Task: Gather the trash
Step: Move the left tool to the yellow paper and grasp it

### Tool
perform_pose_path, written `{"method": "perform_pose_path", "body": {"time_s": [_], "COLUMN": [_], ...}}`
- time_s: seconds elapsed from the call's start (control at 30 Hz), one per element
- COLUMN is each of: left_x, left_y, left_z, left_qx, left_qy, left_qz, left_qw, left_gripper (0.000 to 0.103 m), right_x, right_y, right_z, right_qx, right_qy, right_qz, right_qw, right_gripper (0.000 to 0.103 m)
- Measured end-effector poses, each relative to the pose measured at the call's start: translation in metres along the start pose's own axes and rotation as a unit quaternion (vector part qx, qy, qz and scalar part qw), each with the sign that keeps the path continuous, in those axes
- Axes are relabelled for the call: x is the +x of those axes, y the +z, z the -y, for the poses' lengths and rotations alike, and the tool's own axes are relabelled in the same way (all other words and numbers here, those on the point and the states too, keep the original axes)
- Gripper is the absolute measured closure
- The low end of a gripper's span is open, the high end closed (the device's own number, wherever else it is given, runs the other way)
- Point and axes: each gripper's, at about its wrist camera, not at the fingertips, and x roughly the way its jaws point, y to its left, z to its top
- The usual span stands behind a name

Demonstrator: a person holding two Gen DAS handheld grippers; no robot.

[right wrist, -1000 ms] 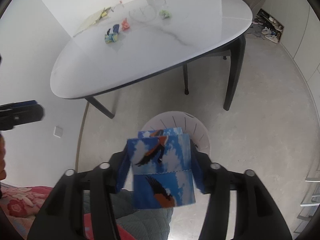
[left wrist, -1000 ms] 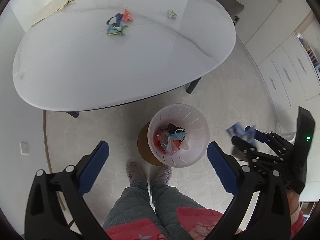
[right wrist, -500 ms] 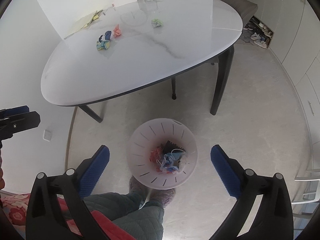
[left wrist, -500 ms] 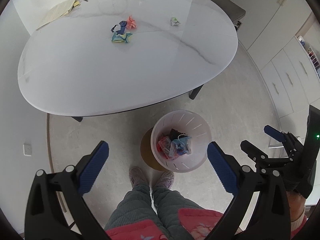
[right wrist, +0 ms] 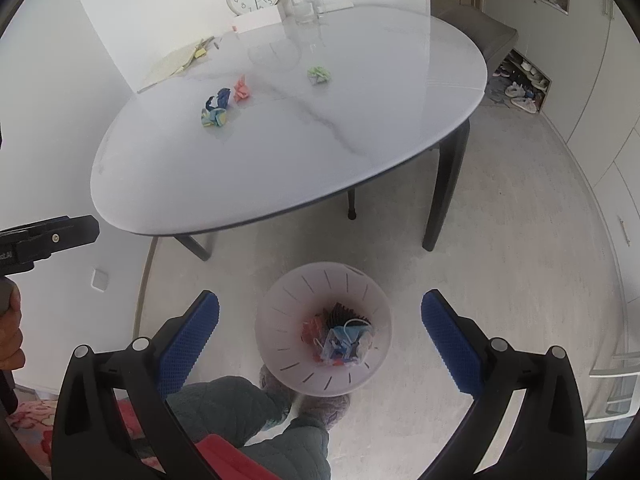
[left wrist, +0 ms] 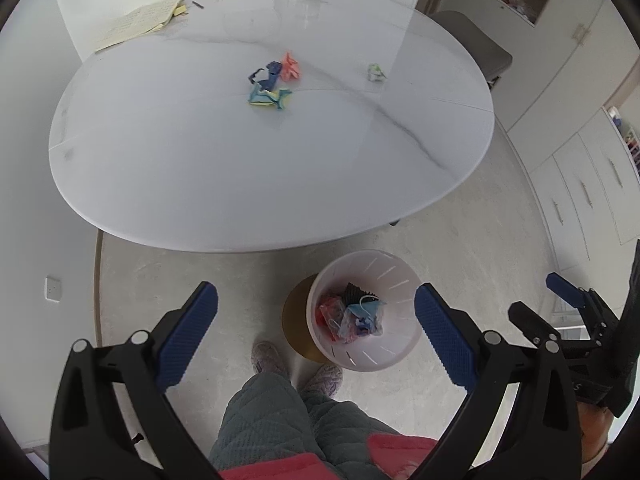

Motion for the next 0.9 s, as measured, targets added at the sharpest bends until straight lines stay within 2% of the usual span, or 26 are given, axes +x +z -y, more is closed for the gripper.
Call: {"method": "perform_pose_path", "body": {"time_s": [0.23,0.53,0.67,0.77,0.9], "left_x": [0.019,0.087,0.129,0.159,0.189], "left_y": [0.040,0.127,0.166,0.187,0.206], "left_z": [-0.026,-0.054,-0.062,-0.063,-0.062], "left_qx": [-0.020,0.012,0.034,0.056,0.071], "left_qy": [0.010,0.005,-0.007,0.012,0.014], "left_qz": [0.014,0.030,0.016,0.004,-0.014], "left_qw": [0.9997,0.9995,0.9993,0.9984,0.9973], "left_gripper": [0.009,0.009,0.009,0.009,0.009], "right_x": [0.017,0.059,0.085,0.103,0.128], "right_y": [0.047,0.128,0.167,0.188,0.210], "right_z": [-0.011,-0.013,-0.012,-0.009,-0.007], "right_qx": [-0.011,0.009,0.038,0.058,0.066], "right_qy": [-0.001,-0.024,-0.042,-0.049,-0.057], "right_qz": [0.010,0.020,0.015,0.007,0.000], "right_qw": [1.000,0.999,0.998,0.997,0.996], "right_gripper": [0.003,0.003,0.003,0.003,0.003]}}
